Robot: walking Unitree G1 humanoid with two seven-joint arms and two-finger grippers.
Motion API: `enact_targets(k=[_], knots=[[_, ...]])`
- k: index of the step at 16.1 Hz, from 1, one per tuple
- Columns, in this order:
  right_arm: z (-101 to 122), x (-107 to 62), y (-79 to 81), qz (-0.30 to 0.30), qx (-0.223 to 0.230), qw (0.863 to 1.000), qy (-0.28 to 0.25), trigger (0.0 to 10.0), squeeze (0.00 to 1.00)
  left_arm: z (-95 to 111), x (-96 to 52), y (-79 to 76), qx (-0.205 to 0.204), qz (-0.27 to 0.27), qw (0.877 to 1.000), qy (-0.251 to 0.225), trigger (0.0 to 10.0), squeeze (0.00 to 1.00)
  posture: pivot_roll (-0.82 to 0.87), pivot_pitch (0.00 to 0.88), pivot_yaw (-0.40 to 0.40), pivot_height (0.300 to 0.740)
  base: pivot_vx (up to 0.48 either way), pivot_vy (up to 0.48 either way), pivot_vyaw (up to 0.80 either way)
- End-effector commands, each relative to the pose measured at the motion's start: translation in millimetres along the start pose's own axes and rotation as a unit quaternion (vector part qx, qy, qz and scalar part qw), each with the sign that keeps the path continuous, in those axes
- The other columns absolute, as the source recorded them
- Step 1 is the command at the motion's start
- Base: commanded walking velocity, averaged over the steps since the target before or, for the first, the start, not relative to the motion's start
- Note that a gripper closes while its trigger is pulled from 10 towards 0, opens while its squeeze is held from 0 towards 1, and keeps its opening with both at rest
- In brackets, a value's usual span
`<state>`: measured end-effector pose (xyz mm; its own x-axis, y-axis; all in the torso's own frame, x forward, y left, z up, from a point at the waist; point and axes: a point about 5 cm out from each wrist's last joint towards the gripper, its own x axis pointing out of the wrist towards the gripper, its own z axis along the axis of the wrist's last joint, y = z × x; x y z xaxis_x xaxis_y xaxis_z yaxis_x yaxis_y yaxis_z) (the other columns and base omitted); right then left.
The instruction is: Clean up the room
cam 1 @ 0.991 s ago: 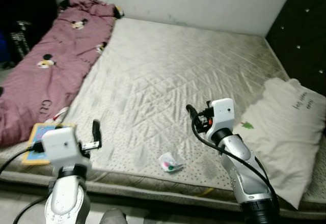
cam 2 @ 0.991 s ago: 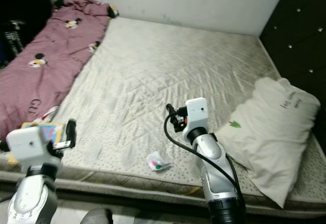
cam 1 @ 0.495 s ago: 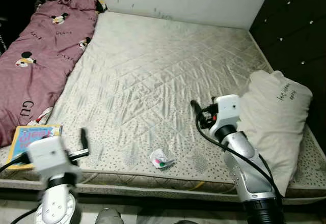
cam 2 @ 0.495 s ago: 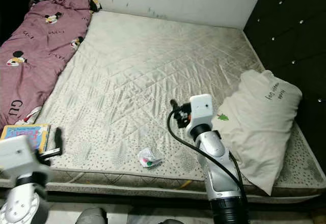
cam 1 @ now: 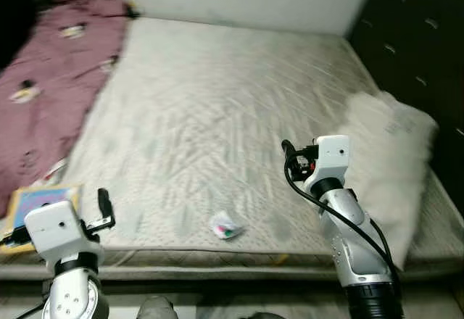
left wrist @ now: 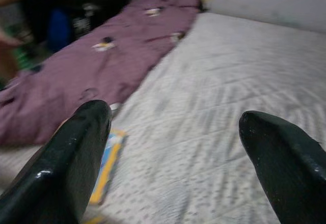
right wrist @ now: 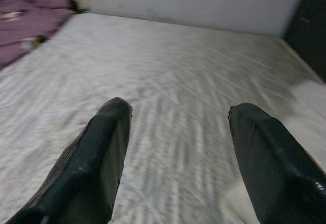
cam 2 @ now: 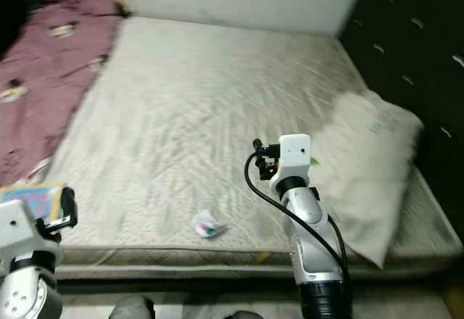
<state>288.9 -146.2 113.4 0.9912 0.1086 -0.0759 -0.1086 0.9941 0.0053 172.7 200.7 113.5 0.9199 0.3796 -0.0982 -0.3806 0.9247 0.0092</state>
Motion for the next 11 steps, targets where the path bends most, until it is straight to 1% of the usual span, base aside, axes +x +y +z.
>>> enact_targets(k=[1,2,3,4,5,6,8,10,11], knots=[[-4,-2.6,-9.3,-0.026,0.000,1.000,0.004,10.0,0.00,1,1.2,-5.5,0.006,-0.012,1.000,-0.008,10.0,0.00,0.13,0.035,-0.053,0.740,0.000,0.000,-0.80],[-2,-4.1,-10.9,-0.034,0.004,0.999,-0.005,10.0,0.00,3,3.2,-6.0,0.007,-0.009,1.000,-0.017,10.0,0.00,0.12,0.030,-0.037,0.740,0.000,0.000,-0.80],[1,-7.9,-12.7,-0.038,0.007,0.999,-0.016,10.0,0.00,7,4.4,-4.7,0.024,-0.007,0.999,-0.038,10.0,0.00,0.11,0.030,-0.027,0.740,0.000,0.000,0.00],[2,-13.3,-13.7,-0.043,0.006,0.999,-0.022,10.0,0.00,5,4.2,-4.5,0.007,-0.021,0.999,-0.036,10.0,0.00,0.10,0.028,-0.013,0.740,0.000,0.000,0.00],[2,-15.4,-14.1,-0.044,0.005,0.999,-0.023,10.0,0.00,4,4.1,-4.4,0.003,-0.023,0.999,-0.031,10.0,0.00,0.09,0.028,-0.003,0.740,0.000,0.000,0.00],[2,-17.9,-13.7,-0.045,0.001,0.999,-0.024,10.0,0.00,3,4.2,-5.8,0.000,-0.036,0.999,-0.027,10.0,0.00,0.08,0.030,0.000,0.740,0.000,0.000,0.00],[3,-19.3,-11.7,-0.043,-0.003,0.999,-0.027,10.0,0.00,2,7.0,-15.6,-0.015,-0.085,0.996,-0.021,10.0,0.00,0.07,0.037,0.005,0.740,0.000,0.000,0.00],[4,-19.5,-9.8,-0.045,-0.005,0.998,-0.032,10.0,0.00,0,9.7,-21.0,-0.015,-0.107,0.994,-0.017,10.0,0.00,0.06,0.043,0.018,0.740,0.000,0.000,0.00],[5,-19.9,-10.1,-0.047,-0.005,0.998,-0.036,10.0,0.00,0,9.5,-21.5,-0.014,-0.106,0.994,-0.017,10.0,0.00,0.06,0.042,0.016,0.740,0.000,0.000,0.00]])
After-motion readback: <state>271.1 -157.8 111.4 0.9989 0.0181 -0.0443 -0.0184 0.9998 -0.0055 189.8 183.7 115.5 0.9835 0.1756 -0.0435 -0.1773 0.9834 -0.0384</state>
